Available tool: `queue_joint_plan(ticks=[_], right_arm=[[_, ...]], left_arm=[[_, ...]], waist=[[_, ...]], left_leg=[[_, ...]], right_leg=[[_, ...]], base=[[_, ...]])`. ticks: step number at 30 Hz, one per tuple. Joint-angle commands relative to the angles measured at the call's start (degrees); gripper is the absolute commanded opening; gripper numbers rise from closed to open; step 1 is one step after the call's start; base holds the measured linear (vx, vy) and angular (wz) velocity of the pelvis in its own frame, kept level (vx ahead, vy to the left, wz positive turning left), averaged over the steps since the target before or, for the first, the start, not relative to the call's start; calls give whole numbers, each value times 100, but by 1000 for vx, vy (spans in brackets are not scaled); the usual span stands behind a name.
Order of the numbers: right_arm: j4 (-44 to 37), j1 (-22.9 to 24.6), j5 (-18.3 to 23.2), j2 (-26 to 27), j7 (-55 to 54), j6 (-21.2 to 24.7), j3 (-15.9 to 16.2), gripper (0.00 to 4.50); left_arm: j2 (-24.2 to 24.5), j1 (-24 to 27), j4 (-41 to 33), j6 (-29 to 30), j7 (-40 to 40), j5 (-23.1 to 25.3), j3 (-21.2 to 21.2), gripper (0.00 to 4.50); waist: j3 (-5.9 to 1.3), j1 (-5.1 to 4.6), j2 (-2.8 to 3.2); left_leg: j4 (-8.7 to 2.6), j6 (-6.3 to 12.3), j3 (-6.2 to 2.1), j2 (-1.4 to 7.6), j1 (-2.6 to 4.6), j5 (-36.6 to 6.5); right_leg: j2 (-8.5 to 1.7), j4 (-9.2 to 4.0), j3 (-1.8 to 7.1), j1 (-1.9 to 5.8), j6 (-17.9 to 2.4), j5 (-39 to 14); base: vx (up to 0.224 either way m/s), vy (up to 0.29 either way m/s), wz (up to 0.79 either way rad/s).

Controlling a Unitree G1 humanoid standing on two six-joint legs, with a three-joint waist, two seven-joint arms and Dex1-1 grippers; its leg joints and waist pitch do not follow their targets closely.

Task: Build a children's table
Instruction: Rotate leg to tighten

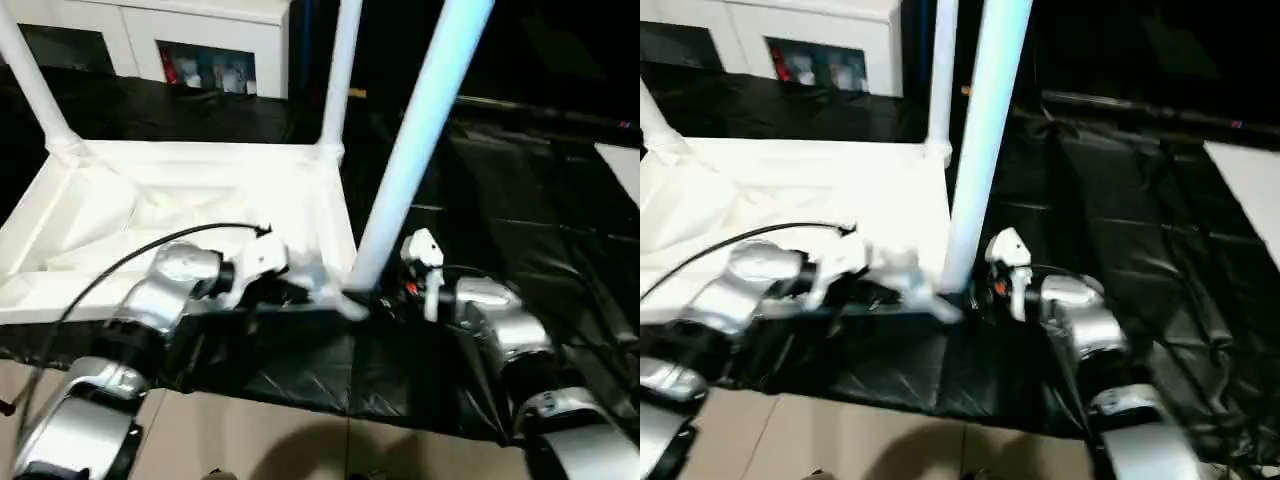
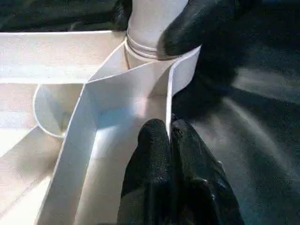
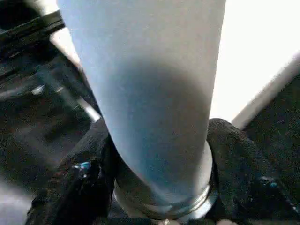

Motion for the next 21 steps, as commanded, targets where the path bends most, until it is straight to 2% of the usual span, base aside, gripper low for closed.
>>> queue_joint_plan(ticks=[1,2,4,5,6,10,11,12,13,14,16,19,21], right_arm=[[253,-24,-139,366,-1183,-123,-114,256],[281,-36,-136,403,-1309,-124,-146,256],[497,-127,-77,707,-2192,-131,-370,256],[497,-127,-77,707,-2192,-131,-370,256],[663,-201,-49,965,-2847,-152,-536,256],[860,-357,101,1609,-3921,-253,-835,255],[860,-357,101,1609,-3921,-253,-835,254],[829,-351,-78,1684,-3996,-333,-680,254],[825,-350,-108,1690,-4011,-346,-657,254],[804,-343,-165,1691,-3996,-385,-608,288],[678,-320,-190,1602,-3727,-529,-585,323],[643,-342,-211,1365,-3410,-630,-566,332],[627,-365,-286,1183,-3249,-754,-534,365]], left_arm=[[-455,32,107,324,561,140,-183,0],[-488,28,108,348,609,151,-188,0],[-744,13,120,488,968,237,-227,0],[-744,13,120,488,968,237,-227,0],[-950,6,125,615,1248,297,-253,0],[-1310,-70,283,782,1818,477,-297,0],[-1310,-70,283,782,1818,477,-297,0],[-1318,-91,314,770,1818,495,-312,0],[-1317,-93,315,769,1815,498,-314,0],[-1306,-99,322,760,1797,501,-317,0],[-1206,-122,345,711,1688,504,-292,0],[-1070,-105,310,641,1521,480,-274,0],[-976,-69,253,571,1380,453,-263,0]], waist=[[-318,6,-42],[-310,-7,-23],[-310,-28,-36],[-323,-52,-38],[-327,-70,-37],[-329,-80,-41],[-333,-87,-22],[-335,-85,-23],[-338,-91,-36],[-338,-91,-36],[-349,-91,-18],[-363,-86,-12],[-366,-80,-21]], left_leg=[[-376,63,52,-42,-1,-1690],[-385,7,44,-38,14,-1708],[-388,-23,27,-56,16,-1824],[-393,-36,22,-55,15,-1878],[-388,-50,27,-48,28,-1938],[-387,-19,16,-75,27,-2058],[-387,-29,11,-81,27,-2129],[-391,-22,4,-86,17,-2165],[-393,-1,2,-87,12,-2212],[-393,-1,2,-87,12,-2212],[-399,21,0,-82,1,-2210],[-408,62,9,-70,-27,-2081],[-403,92,24,-67,-37,-1976]], right_leg=[[-254,-541,229,262,-745,-2721],[-255,-545,234,230,-724,-2761],[-249,-586,209,226,-625,-2966],[-241,-587,207,219,-608,-2960],[-239,-584,217,193,-625,-2898],[-227,-616,199,172,-500,-3022],[-222,-631,196,168,-465,-3029],[-215,-634,185,175,-444,-3012],[-214,-633,183,180,-436,-3004],[-214,-633,183,180,-436,-3004],[-214,-623,191,190,-465,-2860],[-209,-586,204,224,-605,-2485],[-210,-556,217,240,-726,-2251]], base=[[0,0,0],[0,0,0],[0,0,0],[0,0,0],[0,0,0],[0,0,0],[0,0,0],[0,0,0],[0,0,0],[0,0,0],[0,0,0],[0,0,0],[0,0,0]])
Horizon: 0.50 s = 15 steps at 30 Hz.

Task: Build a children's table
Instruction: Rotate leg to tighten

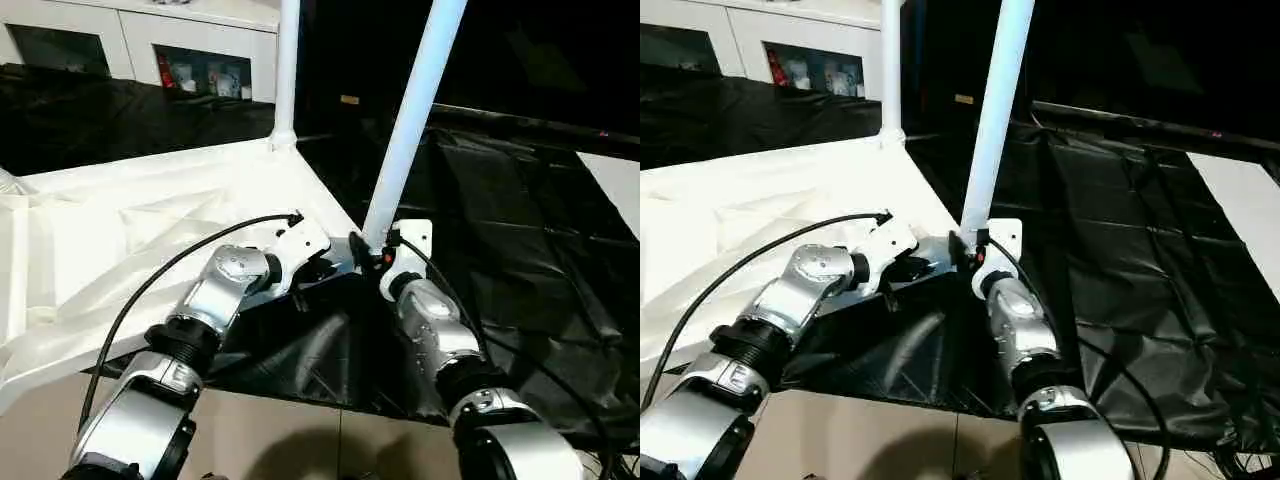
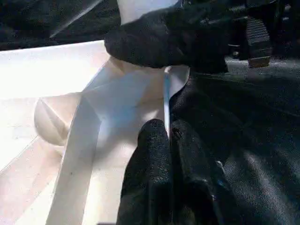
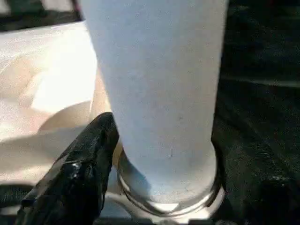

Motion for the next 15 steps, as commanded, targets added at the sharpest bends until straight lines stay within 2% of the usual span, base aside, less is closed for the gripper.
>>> queue_joint_plan(ticks=[1,4,6,7,8,9,11,12,13,15], right_arm=[[-76,-77,-126,-41,329,-200,202,371],[-129,-91,-191,-360,756,-340,258,375],[-191,-77,-181,-646,1434,-346,350,375],[-226,-65,-149,-737,1736,-314,384,375],[-298,-32,-113,-817,2058,-289,439,375],[-409,20,-55,-914,2484,-256,519,375],[-524,82,1,-990,2847,-233,592,375],[-688,186,64,-1128,3431,-151,742,375],[-741,224,75,-1189,3653,-122,805,375],[-821,297,92,-1346,4149,-33,948,375]], left_arm=[[-85,139,92,-114,-317,-24,-261,0],[91,209,29,-363,-671,-110,-259,0],[260,266,-39,-514,-981,-194,-252,0],[318,292,-77,-520,-1131,-241,-251,0],[369,317,-117,-543,-1269,-286,-251,0],[432,348,-164,-585,-1438,-340,-250,0],[482,375,-206,-622,-1584,-393,-250,0],[564,411,-266,-659,-1792,-454,-260,0],[599,424,-288,-671,-1878,-476,-266,0],[687,453,-338,-693,-2112,-538,-276,0]], waist=[[-307,24,67],[-316,35,53],[-352,66,74],[-348,70,88],[-349,72,77],[-354,88,86],[-361,100,89],[-362,97,101],[-355,99,95],[-342,100,98]], left_leg=[[-399,107,50,-45,-26,-1933],[-387,168,70,-47,-43,-1729],[-366,253,89,-31,-35,-1402],[-366,281,98,-22,-29,-1340],[-354,310,106,-24,-37,-1283],[-345,393,113,-29,-53,-1110],[-337,464,116,-25,-43,-1038],[-335,473,114,-22,-40,-1022],[-335,512,116,-18,-37,-1068],[-350,477,115,-9,-22,-1208]], right_leg=[[-219,-499,222,246,-760,-2201],[-220,-474,231,270,-856,-1997],[-212,-405,243,304,-1042,-1418],[-207,-393,246,304,-1110,-1258],[-200,-374,246,317,-1173,-1103],[-192,-325,247,346,-1299,-773],[-193,-303,247,363,-1378,-578],[-193,-291,247,363,-1411,-539],[-187,-302,242,371,-1429,-538],[-201,-326,243,363,-1451,-761]], base=[[0,0,0],[0,0,0],[0,0,0],[0,0,0],[0,0,0],[0,0,0],[0,0,0],[0,0,0],[0,0,0],[0,0,0]])
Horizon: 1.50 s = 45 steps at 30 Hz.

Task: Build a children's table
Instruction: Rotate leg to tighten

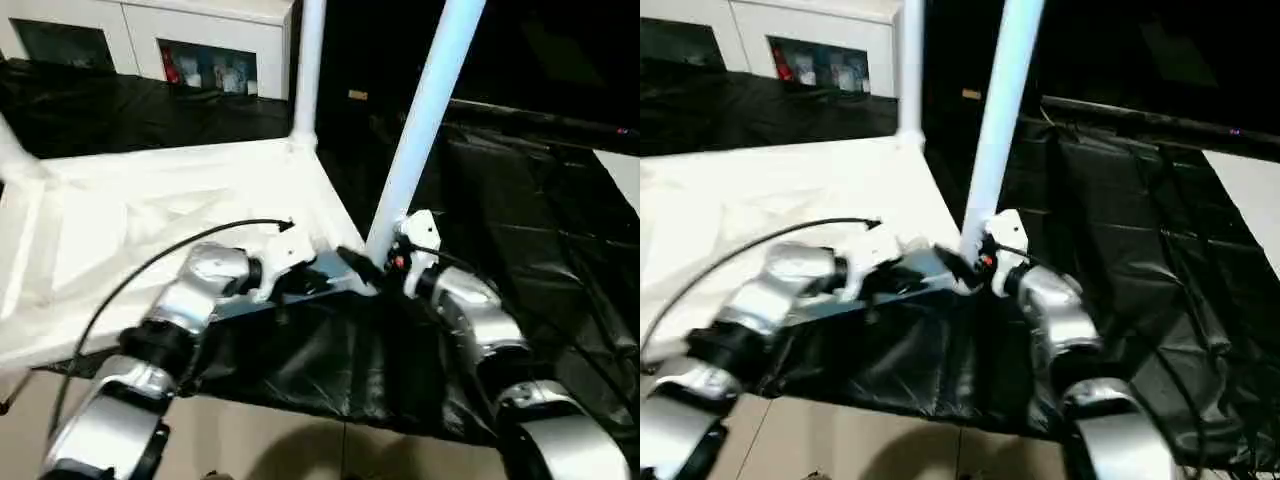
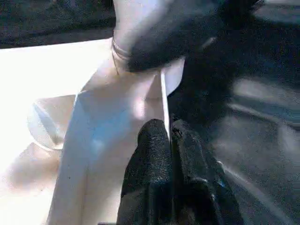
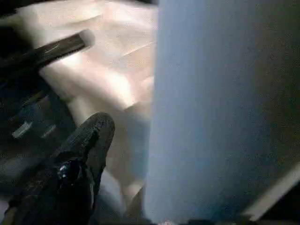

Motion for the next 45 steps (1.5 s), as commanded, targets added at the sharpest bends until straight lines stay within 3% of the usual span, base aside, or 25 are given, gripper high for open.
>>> queue_joint_plan(ticks=[1,4,6,7,15,26,29,32,33,35,36,38,40,41,42,45], right_arm=[[-99,58,56,-124,462,128,142,358],[-30,47,-12,-309,887,187,266,340],[5,23,-65,-366,1046,198,294,337],[7,20,-68,-368,1054,199,295,311],[21,-57,-73,-449,1279,299,361,249],[-51,32,-34,-425,1316,361,327,238],[-59,220,-11,-307,951,442,229,238],[20,272,-46,-199,494,412,129,237],[221,295,-123,80,-614,349,-93,237],[289,288,-129,175,-956,340,-174,237],[308,286,-131,201,-1052,338,-196,237],[534,171,-61,550,-2025,365,-443,236],[634,92,-31,729,-2422,375,-525,236],[746,-11,-37,921,-2907,364,-588,236],[850,-148,-20,1154,-3371,363,-648,231],[940,-297,-19,1373,-3816,388,-688,225]], left_arm=[[-23,146,42,-60,-356,-61,-211,0],[146,192,-50,-151,-707,-108,-289,0],[235,208,-83,-185,-862,-120,-318,0],[240,208,-84,-187,-871,-120,-319,0],[393,168,-16,-338,-1062,-89,-308,0],[399,152,76,-392,-1000,-86,-324,0],[255,96,191,-201,-493,79,-310,0],[131,50,272,-101,-195,120,-263,0],[-151,-41,404,79,346,180,-198,0],[-238,-72,448,124,489,201,-191,0],[-262,-81,460,136,529,207,-190,0],[-557,-220,661,253,990,283,-184,0],[-715,-307,774,305,1231,310,-171,0],[-885,-409,895,341,1452,340,-173,0],[-1097,-554,1059,374,1710,367,-171,0],[-1297,-712,1234,373,1986,418,-183,0]], waist=[[-336,-1,48],[-304,12,59],[-311,28,74],[-313,25,64],[-331,46,77],[-333,57,83],[-306,59,93],[-280,47,77],[-268,28,78],[-259,24,75],[-259,-12,61],[-259,-36,85],[-289,-76,96],[-281,-92,92],[-257,-118,125],[-263,-150,126]], left_leg=[[-315,449,99,-28,-14,-1257],[-338,303,88,-19,16,-1583],[-335,254,87,-21,22,-1598],[-335,242,91,-23,11,-1578],[-327,219,88,-16,2,-1414],[-318,193,94,-20,12,-1461],[-331,153,91,-21,34,-1640],[-335,88,78,-38,74,-1952],[-339,51,67,-37,78,-2070],[-334,-22,51,-53,101,-2156],[-337,-18,26,-74,67,-2207],[-333,-27,10,-75,100,-2335],[-352,-35,-15,-73,77,-2335],[-356,-38,-12,-70,70,-2328],[-354,-44,-7,-84,87,-2445],[-352,-13,-31,-97,91,-2618]], right_leg=[[-213,-338,258,362,-1445,-862],[-221,-397,256,327,-1315,-1456],[-228,-401,263,325,-1275,-1529],[-221,-402,263,326,-1255,-1530],[-208,-349,253,339,-1311,-1241],[-205,-349,253,337,-1331,-1263],[-209,-393,257,307,-1253,-1540],[-219,-478,245,252,-1041,-2261],[-222,-505,242,237,-950,-2510],[-229,-547,218,220,-823,-2849],[-233,-587,193,227,-626,-3183],[-244,-640,168,195,-520,-3386],[-243,-654,134,218,-515,-3286],[-241,-657,139,209,-525,-3235],[-218,-675,128,171,-540,-3244],[-228,-722,71,201,-442,-3407]], base=[[0,0,0],[0,0,0],[0,0,0],[0,0,0],[0,0,0],[0,0,0],[0,0,0],[0,0,0],[0,0,0],[0,0,0],[0,0,0],[0,0,0],[0,0,0],[0,0,0],[0,0,0],[0,0,0]])
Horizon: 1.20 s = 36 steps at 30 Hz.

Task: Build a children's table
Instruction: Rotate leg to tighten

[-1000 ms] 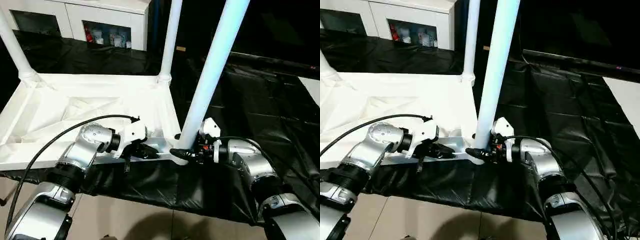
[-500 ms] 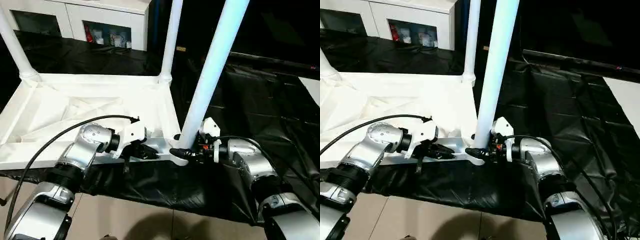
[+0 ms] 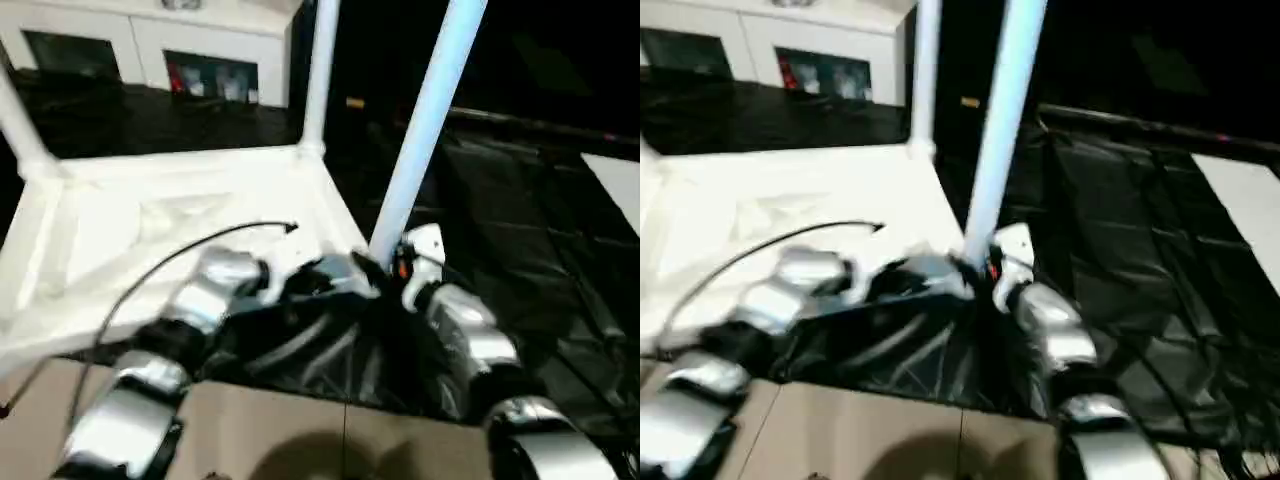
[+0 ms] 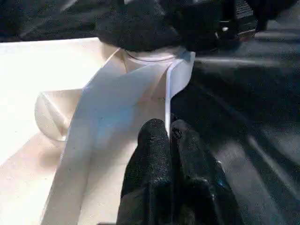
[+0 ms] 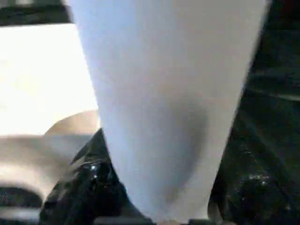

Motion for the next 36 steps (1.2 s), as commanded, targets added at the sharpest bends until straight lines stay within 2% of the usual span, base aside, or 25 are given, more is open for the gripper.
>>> queue_joint_plan(ticks=[1,3,4,7,11,13,15,16,18,19,20,21,22,23,24,25,26,27,29,30,32,33,34,35,36], right_arm=[[244,-110,-19,407,-291,228,155,220],[290,-176,-74,445,-532,253,153,220],[321,-228,-60,485,-674,263,112,261],[265,-211,-61,475,-656,110,39,282],[115,-121,-64,362,-523,49,-3,320],[-141,43,-189,118,-455,-30,45,340],[-249,115,-242,12,-463,-52,83,348],[-516,298,-250,-179,-310,-43,112,348],[-1442,905,-105,-717,419,114,165,348],[-1442,905,-105,-717,419,114,165,348],[-1442,905,-105,-717,419,114,165,348],[-1972,1246,37,-1015,917,253,176,348],[-1972,1246,37,-1015,917,253,176,348],[-2607,1627,305,-1353,1563,460,174,348],[-2607,1627,305,-1353,1563,460,174,348],[-2812,1745,397,-1461,1754,547,176,348],[-3133,1922,591,-1648,2055,664,151,348],[-3421,2055,822,-1757,2233,892,114,348],[-3624,2149,951,-1826,2330,1042,121,348],[-3787,2226,1054,-1882,2467,1162,157,348],[-3875,2269,1110,-1911,2559,1235,177,348],[-4010,2322,1163,-1931,2674,1355,244,354],[-4131,2361,1170,-1919,2752,1472,331,354],[-4163,2355,1133,-1887,2743,1509,381,354],[-4168,2355,1121,-1878,2738,1515,392,354]], left_arm=[[-414,-176,176,18,342,72,-174,0],[-465,-232,246,-6,433,102,-179,0],[-505,-277,300,-21,503,120,-176,0],[-503,-284,352,-74,503,172,-164,0],[-420,-246,378,-167,445,208,-181,0],[-359,-265,491,-294,415,232,-173,0],[-346,-286,553,-347,406,240,-164,0],[-328,-297,582,-380,403,243,-153,0],[-300,-312,649,-456,401,240,-141,0],[-300,-312,649,-456,401,240,-141,0],[-300,-312,649,-456,401,240,-141,0],[-300,-296,635,-467,391,238,-137,0],[-300,-296,635,-467,391,238,-137,0],[-296,-264,606,-519,351,238,-140,0],[-296,-264,606,-519,351,238,-140,0],[-298,-263,621,-556,337,237,-140,0],[-307,-253,632,-647,346,233,-135,0],[-324,-240,628,-717,412,203,-90,0],[-335,-227,594,-760,437,156,-41,0],[-343,-192,450,-745,390,50,33,0],[-348,-171,359,-731,353,-19,78,0],[-340,-108,47,-514,192,-195,170,44],[-308,-21,-385,-184,-5,-392,256,55],[-269,45,-684,42,-128,-505,296,55],[-259,63,-759,96,-156,-530,303,61]], waist=[[-276,-50,141],[-272,-56,114],[-272,-56,115],[-278,-45,124],[-290,-15,111],[-293,0,71],[-290,44,63],[-293,41,68],[-302,150,19],[-301,169,8],[-316,179,-5],[-315,159,0],[-316,177,-3],[-321,192,8],[-331,241,-16],[-326,230,7],[-316,234,-10],[-316,243,0],[-302,231,-16],[-296,226,3],[-290,208,-12],[-295,207,-9],[-299,212,-25],[-313,221,3],[-314,215,17]], left_leg=[[-420,-5,-22,-72,62,-2639],[-418,26,-7,-81,80,-2674],[-417,33,-8,-82,85,-2687],[-425,74,9,-73,86,-2662],[-441,113,36,-59,47,-2437],[-430,144,57,-59,49,-2342],[-423,163,77,-60,51,-2214],[-420,164,85,-59,48,-2187],[-405,295,117,-40,66,-1953],[-403,335,125,-44,55,-1878],[-403,355,127,-47,11,-1711],[-416,363,111,-54,-44,-1629],[-411,389,112,-64,-46,-1600],[-401,430,120,-52,-15,-1534],[-375,507,133,-32,6,-1451],[-392,526,122,-39,-30,-1398],[-399,537,124,-52,-63,-1395],[-394,539,120,-47,-43,-1458],[-405,516,108,-52,-61,-1547],[-404,481,105,-53,-37,-1636],[-404,465,101,-56,-41,-1698],[-405,453,90,-48,-49,-1675],[-404,440,91,-40,-48,-1641],[-413,419,84,-4,-51,-1542],[-416,410,86,5,-47,-1519]], right_leg=[[-224,-594,89,188,-444,-3298],[-222,-621,89,159,-466,-3198],[-224,-616,92,156,-483,-3178],[-225,-606,121,146,-559,-2968],[-223,-533,174,182,-744,-2526],[-226,-515,192,178,-788,-2455],[-215,-500,216,182,-816,-2341],[-221,-483,226,178,-839,-2305],[-213,-476,247,203,-795,-2044],[-203,-465,252,217,-812,-1958],[-211,-420,263,246,-883,-1817],[-213,-412,248,277,-863,-1892],[-204,-434,239,299,-797,-1923],[-215,-437,250,279,-818,-1861],[-215,-416,266,280,-870,-1604],[-211,-393,261,303,-913,-1522],[-197,-421,237,326,-850,-1646],[-215,-437,236,306,-814,-1842],[-214,-470,223,304,-727,-2140],[-224,-503,217,275,-663,-2387],[-222,-531,209,266,-609,-2571],[-236,-528,208,271,-611,-2623],[-241,-512,213,273,-652,-2568],[-264,-466,233,273,-823,-2296],[-251,-455,235,260,-887,-2146]], base=[[0,0,0],[0,0,0],[0,0,0],[0,0,0],[0,0,0],[0,0,0],[0,0,0],[0,0,0],[0,0,0],[0,0,0],[0,0,0],[0,0,0],[0,0,0],[0,0,0],[0,0,0],[0,0,0],[0,0,0],[0,0,0],[0,0,0],[0,0,0],[0,0,0],[0,0,0],[0,0,0],[0,0,0],[0,0,0]])
